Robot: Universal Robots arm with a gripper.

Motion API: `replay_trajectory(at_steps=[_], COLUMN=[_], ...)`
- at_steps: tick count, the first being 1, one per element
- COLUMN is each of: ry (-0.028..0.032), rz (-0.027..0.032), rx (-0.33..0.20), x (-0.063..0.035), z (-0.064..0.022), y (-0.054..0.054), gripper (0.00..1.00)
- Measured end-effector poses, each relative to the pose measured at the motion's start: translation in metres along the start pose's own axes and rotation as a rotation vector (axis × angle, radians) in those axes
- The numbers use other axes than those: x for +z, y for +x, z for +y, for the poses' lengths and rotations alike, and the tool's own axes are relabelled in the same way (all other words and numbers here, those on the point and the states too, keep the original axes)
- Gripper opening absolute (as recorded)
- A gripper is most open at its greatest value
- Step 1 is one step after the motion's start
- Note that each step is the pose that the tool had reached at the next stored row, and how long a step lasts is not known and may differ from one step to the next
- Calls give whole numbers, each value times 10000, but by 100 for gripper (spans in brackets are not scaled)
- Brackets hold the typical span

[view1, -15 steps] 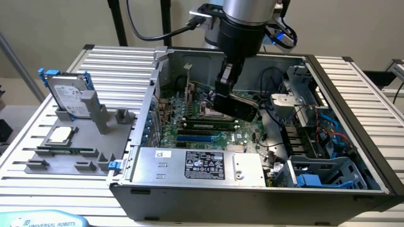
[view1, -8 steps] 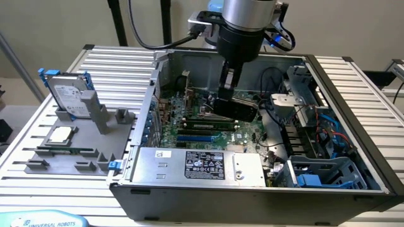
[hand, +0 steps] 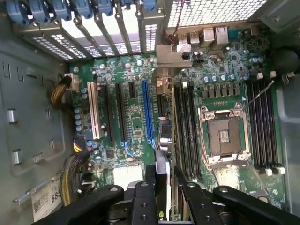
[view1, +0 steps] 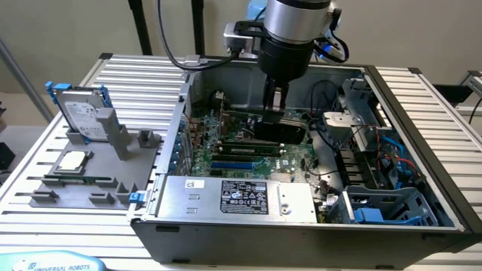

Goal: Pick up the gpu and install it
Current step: 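Insert the gpu into the slot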

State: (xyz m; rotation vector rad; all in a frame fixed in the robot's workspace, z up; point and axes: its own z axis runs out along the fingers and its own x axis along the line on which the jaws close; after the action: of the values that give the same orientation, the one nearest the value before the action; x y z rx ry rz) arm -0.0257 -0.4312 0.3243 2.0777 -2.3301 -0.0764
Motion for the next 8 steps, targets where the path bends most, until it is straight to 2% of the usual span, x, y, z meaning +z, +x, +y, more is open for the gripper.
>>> replay_trajectory(at_steps=[3,6,8], ry=[-16,-28,-32], rz=[-67,-157,-194], rx=[-336,-488,-526], x=[43,91,125], z=[22,57,86], y=[9,39,68], gripper=[27,27,27])
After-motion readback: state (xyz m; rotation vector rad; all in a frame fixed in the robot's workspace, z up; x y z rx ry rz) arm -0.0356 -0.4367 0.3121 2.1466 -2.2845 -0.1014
